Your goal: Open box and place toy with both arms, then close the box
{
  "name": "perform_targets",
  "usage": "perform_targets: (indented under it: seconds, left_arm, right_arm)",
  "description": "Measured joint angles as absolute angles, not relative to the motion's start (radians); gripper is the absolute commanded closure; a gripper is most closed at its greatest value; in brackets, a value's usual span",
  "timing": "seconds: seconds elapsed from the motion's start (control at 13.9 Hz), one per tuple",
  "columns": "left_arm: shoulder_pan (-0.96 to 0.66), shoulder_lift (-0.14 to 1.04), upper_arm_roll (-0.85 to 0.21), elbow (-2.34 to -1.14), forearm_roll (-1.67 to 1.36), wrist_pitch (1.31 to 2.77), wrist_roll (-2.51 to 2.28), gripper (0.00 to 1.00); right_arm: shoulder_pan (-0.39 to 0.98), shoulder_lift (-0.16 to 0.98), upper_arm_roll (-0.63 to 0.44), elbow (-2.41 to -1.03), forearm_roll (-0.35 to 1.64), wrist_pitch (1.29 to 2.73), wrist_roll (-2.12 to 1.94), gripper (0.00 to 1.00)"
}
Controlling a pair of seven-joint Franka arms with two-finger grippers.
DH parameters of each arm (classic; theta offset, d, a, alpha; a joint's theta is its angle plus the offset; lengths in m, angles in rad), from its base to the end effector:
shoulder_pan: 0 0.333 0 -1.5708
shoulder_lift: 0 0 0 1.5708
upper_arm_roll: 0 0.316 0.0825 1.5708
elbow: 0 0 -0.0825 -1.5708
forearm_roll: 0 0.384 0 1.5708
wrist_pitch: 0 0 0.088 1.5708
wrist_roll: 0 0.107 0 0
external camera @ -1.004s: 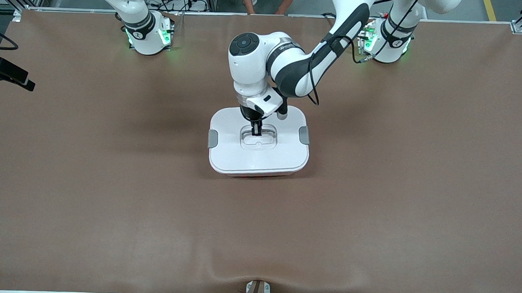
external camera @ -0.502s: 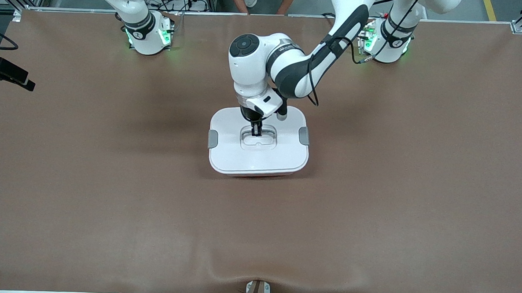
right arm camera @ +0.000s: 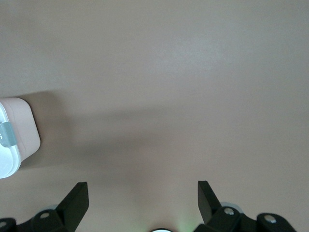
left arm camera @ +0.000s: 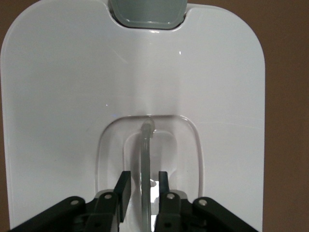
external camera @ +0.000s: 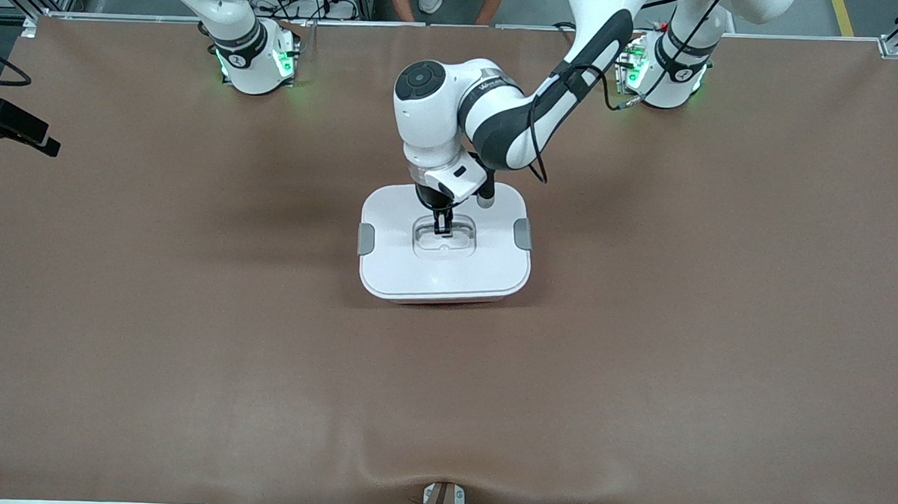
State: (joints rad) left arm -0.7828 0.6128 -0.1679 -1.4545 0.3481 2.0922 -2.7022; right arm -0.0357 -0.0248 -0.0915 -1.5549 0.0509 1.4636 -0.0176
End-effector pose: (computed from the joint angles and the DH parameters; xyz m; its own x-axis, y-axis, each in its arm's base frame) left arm 0.4482 -0.5614 0.3346 -0.0505 0.9963 0.0696 0.9794 0.0358 0.1985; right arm 0.5320 -0.0628 0.6365 0.9925 -0.1035 -0.0655 -0.1072 -0.9928 -0.0543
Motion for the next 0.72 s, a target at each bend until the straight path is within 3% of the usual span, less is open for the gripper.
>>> perform_targets:
  seconds: [0.36,0.72]
  left_arm:
    - [-0.769,0.564,-0.168,-1.431,0.297,2.090,-2.699,0.00]
    - [-0.705,0.465,-0.166,-1.427,0.225,1.998,-2.564,0.00]
  right_arm:
    - [-0.036,-0.025,-0.092,-1.555,0.051,1.464,-0.018,0.00]
    - [-0.036,-0.024,-0.091,-1.555,0.051,1.464,-0.018,0.00]
